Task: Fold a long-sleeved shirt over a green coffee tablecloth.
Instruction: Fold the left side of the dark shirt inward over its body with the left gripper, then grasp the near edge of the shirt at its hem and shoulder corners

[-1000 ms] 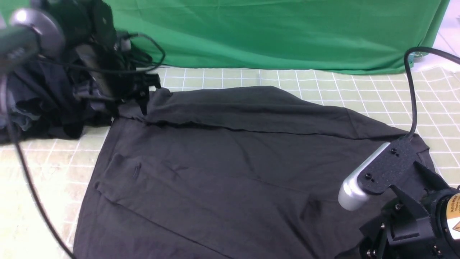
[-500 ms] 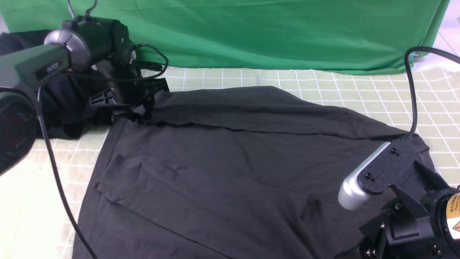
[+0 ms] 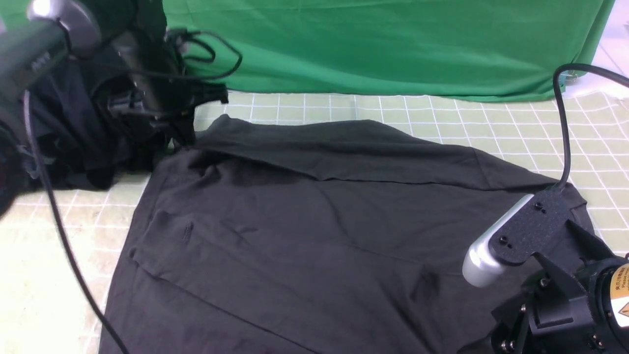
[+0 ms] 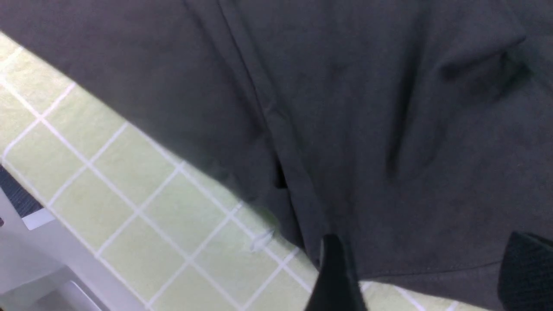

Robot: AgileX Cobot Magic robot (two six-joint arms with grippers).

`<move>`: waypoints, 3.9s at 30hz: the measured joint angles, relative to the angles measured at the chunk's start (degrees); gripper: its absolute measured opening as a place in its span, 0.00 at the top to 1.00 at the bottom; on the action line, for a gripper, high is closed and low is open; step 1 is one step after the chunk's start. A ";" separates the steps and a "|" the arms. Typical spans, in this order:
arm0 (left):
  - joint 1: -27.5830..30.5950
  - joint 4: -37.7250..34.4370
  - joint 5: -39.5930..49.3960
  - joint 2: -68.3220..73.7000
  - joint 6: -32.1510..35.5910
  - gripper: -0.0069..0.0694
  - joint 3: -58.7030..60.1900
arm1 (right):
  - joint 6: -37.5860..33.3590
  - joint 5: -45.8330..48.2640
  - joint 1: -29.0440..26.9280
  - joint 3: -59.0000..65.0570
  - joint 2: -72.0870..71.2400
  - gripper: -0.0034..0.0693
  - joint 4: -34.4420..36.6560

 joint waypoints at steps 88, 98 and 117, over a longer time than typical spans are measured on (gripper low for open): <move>3.16 0.95 -26.97 3.74 8.58 0.32 11.61 | -13.64 6.59 -30.56 -52.71 47.85 0.33 6.12; 3.05 7.89 -28.48 6.88 3.95 0.65 10.48 | -17.13 6.91 -24.10 -71.30 66.30 0.22 6.42; 5.52 11.70 -29.21 7.01 -1.17 0.91 10.48 | -18.47 0.27 -23.28 -75.35 74.97 0.22 7.27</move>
